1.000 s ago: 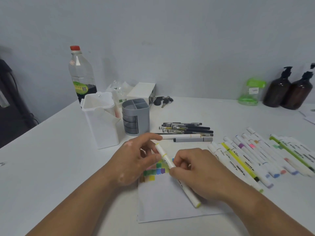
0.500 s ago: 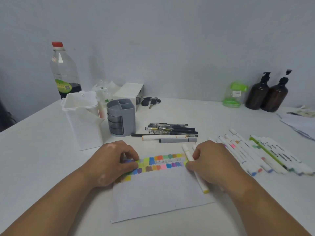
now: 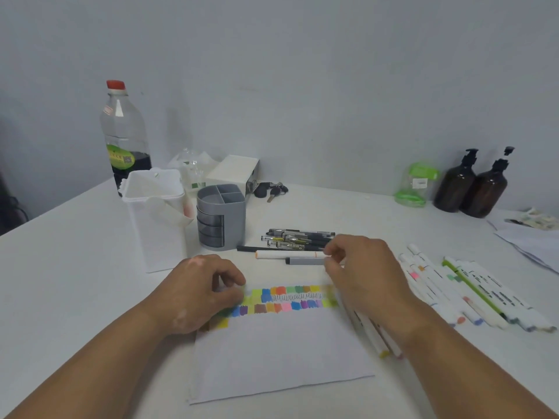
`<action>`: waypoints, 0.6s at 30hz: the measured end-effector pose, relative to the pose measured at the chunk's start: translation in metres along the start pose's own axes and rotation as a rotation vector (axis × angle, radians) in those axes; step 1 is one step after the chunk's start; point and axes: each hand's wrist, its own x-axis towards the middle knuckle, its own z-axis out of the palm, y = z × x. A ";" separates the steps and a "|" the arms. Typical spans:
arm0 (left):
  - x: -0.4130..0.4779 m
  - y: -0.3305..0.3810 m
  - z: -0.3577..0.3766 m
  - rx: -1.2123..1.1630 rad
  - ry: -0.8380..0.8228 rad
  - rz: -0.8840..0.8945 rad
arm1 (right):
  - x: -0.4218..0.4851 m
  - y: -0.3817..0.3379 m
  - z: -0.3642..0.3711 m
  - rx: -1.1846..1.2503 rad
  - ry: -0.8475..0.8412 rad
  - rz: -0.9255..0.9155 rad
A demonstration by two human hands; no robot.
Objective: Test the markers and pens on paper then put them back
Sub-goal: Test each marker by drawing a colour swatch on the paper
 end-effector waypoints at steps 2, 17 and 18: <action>0.000 0.000 0.001 -0.063 0.020 -0.017 | 0.016 -0.007 0.013 -0.105 -0.056 -0.125; 0.001 0.002 0.001 -0.252 0.122 -0.081 | 0.050 -0.005 0.034 -0.216 -0.353 -0.221; 0.001 0.003 0.001 -0.258 0.121 -0.079 | 0.050 -0.005 0.034 -0.210 -0.361 -0.222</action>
